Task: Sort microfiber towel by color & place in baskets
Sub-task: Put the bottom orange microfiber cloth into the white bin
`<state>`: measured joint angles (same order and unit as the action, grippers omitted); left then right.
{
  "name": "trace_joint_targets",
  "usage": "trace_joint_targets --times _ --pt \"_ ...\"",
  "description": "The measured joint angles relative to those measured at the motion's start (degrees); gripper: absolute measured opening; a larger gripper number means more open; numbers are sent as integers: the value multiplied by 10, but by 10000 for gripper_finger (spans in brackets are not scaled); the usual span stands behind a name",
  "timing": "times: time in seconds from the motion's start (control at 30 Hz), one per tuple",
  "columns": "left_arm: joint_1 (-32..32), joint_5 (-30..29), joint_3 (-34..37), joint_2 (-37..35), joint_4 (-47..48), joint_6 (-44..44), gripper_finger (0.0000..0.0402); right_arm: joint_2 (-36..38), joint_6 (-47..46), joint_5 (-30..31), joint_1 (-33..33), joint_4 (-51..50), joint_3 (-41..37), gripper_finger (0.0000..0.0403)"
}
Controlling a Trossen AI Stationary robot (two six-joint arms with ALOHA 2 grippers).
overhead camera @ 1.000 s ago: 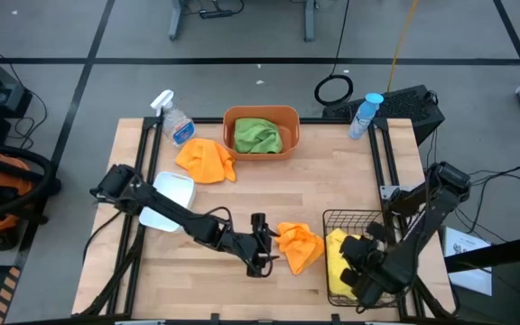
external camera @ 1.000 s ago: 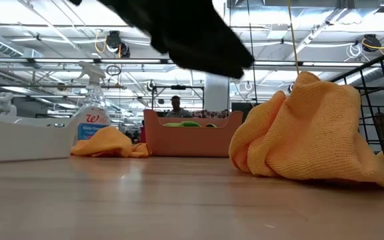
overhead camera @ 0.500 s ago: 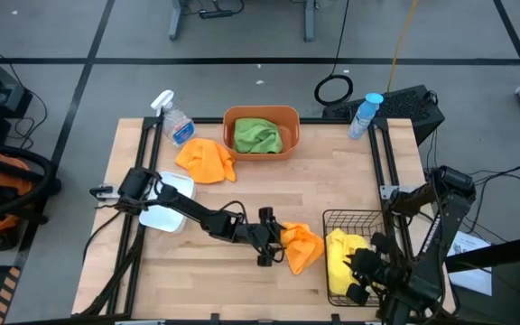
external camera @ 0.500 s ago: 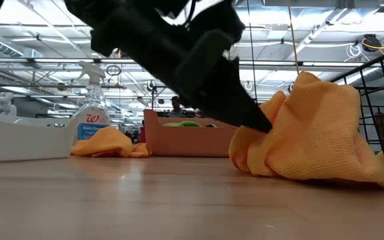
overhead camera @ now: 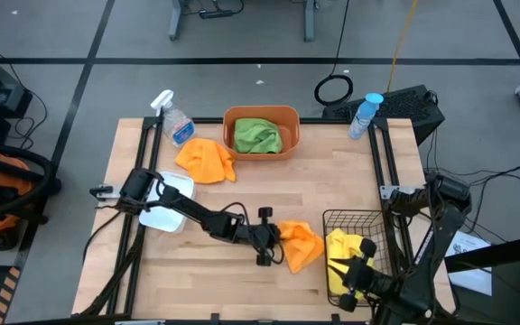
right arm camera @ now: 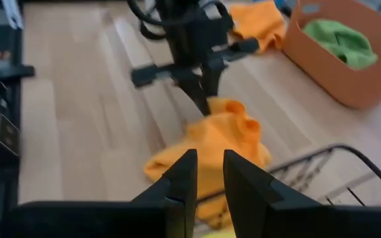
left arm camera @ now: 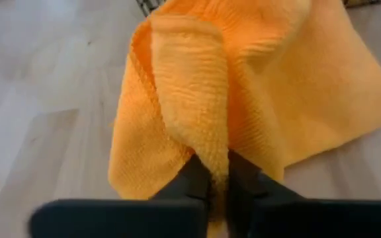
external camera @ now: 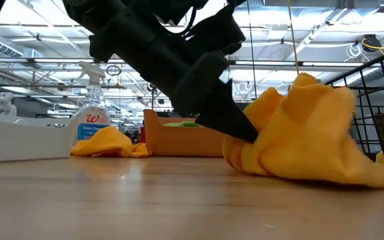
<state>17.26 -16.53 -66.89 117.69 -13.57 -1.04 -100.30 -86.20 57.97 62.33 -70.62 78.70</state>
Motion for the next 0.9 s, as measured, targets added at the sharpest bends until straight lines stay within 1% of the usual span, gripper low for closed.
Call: trace_joint_targets --times 0.03,0.17,0.33,0.53,0.8,0.9 --pt "0 -9 0 -3 9 3 13 -2 10 9 0 11 0 65" --pt "3 -46 0 -28 48 3 20 -4 54 32 -1 57 0 65" --pt "13 -88 0 -80 114 5 13 -4 104 56 -1 102 0 65" --pt "31 -135 0 -155 178 30 5 -4 136 84 -7 127 0 65" --pt "52 -183 0 -242 260 35 10 -4 170 92 -23 151 -1 65" --pt "59 -186 0 -273 284 47 10 -4 191 93 -28 165 -1 65"
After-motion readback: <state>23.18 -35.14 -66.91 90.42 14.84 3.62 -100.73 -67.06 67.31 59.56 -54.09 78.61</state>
